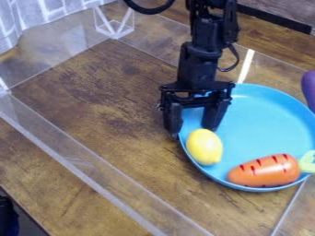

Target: Remove the lemon from the blue tray and put it on the table

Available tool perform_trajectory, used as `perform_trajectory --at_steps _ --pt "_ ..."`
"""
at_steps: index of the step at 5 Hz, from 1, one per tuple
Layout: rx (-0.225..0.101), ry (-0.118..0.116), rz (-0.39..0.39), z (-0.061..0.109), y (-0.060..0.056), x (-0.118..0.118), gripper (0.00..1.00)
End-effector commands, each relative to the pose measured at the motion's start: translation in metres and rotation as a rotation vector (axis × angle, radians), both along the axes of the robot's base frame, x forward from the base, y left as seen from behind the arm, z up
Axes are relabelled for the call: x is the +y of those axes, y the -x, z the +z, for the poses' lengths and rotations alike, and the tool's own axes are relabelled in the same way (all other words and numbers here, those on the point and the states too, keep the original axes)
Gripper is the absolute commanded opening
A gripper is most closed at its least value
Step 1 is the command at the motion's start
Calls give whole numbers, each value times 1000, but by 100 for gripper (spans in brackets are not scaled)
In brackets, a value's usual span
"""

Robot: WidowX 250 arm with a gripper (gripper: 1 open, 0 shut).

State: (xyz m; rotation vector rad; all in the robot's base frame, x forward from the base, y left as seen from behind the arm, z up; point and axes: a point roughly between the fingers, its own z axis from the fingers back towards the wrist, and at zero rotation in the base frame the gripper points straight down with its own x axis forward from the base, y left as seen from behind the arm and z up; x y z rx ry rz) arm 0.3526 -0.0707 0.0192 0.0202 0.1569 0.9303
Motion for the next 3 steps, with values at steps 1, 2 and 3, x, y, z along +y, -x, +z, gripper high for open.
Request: perform_trajectory --at_steps 1,2,3 --pt "22 -14 10 -12 3 -21 0" --pt "28 -18 14 -12 3 -21 0" --pt "28 -28 9 -11 4 -19 0"
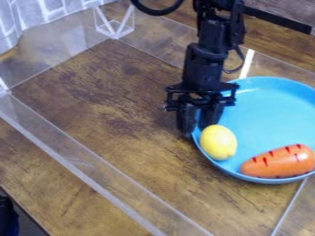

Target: Remove the lemon from the blue tray and put it on the table

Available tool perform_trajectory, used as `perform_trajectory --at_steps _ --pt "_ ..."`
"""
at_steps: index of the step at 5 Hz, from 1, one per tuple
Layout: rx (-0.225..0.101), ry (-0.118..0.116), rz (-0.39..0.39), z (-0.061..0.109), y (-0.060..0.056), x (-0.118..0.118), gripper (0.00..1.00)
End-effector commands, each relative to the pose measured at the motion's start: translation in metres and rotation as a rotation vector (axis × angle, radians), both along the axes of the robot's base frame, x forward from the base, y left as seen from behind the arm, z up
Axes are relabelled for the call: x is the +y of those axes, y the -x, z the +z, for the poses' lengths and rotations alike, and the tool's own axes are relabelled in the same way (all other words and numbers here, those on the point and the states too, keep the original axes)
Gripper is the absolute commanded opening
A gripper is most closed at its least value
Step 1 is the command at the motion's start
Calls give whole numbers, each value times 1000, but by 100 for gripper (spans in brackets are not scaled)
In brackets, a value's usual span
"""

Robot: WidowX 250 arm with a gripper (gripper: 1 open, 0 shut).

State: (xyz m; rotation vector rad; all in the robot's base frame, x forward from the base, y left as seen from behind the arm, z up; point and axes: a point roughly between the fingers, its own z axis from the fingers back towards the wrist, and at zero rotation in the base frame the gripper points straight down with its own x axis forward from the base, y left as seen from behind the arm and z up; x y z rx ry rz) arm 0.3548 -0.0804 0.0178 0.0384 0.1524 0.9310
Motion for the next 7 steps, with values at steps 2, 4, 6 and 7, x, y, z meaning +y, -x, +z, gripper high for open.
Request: perform_trajectory --at_steps 2,4,6,7 --pt "13 -31 8 1 12 -4 0" --pt "2 -53 11 11 20 2 0" --pt "-2 -81 14 16 29 6 0" --pt "-4 -95 15 19 33 8 0"
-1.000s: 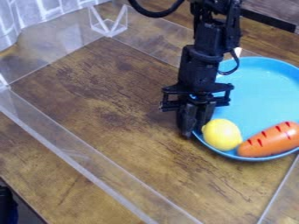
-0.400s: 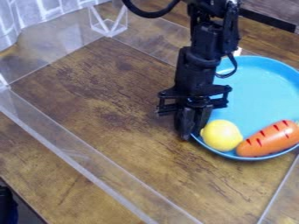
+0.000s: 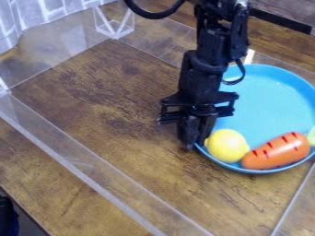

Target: Remove the lemon from the blue tray and put it on the table

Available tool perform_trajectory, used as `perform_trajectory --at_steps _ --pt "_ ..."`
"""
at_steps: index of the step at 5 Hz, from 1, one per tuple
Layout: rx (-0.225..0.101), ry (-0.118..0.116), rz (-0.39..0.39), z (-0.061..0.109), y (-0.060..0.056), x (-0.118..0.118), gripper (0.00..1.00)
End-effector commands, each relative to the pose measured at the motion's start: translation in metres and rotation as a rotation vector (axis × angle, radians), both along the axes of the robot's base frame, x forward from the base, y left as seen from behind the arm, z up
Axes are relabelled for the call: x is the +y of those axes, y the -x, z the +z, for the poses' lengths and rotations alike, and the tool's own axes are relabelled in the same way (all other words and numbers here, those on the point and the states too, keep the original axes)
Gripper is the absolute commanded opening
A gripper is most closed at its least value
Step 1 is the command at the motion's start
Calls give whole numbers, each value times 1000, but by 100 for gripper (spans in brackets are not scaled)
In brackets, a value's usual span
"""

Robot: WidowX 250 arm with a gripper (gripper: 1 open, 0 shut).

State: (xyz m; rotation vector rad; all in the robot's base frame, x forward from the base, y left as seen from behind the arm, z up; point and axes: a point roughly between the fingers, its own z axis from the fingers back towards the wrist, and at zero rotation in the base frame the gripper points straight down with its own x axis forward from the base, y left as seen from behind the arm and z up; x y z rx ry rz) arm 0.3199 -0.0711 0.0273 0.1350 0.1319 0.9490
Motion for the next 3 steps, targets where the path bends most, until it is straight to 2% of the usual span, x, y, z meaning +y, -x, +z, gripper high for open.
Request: perform_trajectory --at_steps 1,2,3 --pt "-33 -14 3 14 2 1 0" --pt "-37 -26 1 18 4 2 0" --pt "-41 -12 0 33 3 4 0"
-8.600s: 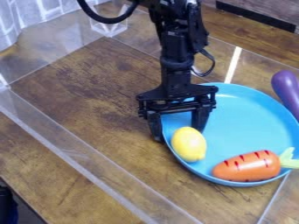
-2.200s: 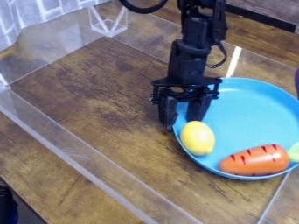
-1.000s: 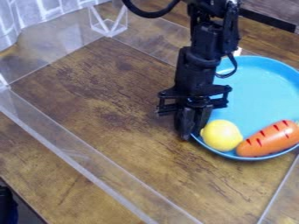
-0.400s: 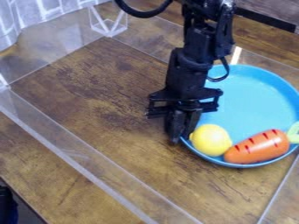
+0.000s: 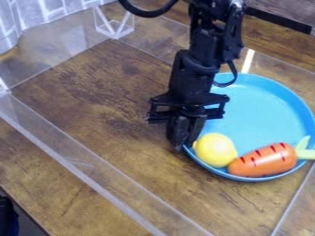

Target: Remove the lemon from the blue tray and put it on the table

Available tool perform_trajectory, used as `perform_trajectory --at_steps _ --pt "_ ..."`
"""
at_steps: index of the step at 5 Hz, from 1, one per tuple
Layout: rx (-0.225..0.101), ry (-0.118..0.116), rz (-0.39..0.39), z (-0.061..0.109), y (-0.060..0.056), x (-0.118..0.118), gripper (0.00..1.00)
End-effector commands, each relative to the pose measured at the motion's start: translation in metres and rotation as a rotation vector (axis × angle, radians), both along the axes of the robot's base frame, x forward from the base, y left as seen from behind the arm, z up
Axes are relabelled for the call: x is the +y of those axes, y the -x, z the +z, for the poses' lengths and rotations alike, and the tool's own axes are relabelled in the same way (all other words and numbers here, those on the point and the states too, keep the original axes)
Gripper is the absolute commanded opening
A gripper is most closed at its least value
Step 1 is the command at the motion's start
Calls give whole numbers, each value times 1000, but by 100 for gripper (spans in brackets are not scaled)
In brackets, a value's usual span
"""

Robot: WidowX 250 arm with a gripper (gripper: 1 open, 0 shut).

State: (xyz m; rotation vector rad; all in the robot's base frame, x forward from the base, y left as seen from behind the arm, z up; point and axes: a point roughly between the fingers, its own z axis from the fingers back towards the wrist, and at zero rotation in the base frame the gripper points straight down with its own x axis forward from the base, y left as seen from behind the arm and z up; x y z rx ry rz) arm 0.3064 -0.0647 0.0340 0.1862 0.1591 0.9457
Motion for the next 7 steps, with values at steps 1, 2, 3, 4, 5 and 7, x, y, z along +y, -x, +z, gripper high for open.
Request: perform_trajectory --at_steps 1,2,3,4,5,7 --pt "-92 32 4 40 -12 1 0" --pt "-106 56 24 61 -19 9 0" --pt "-129 87 59 90 -24 27 0" --pt "-157 96 122 114 -25 55 0" --pt "-162 97 126 123 -12 65 0" --pt "-147 88 40 122 10 55 0"
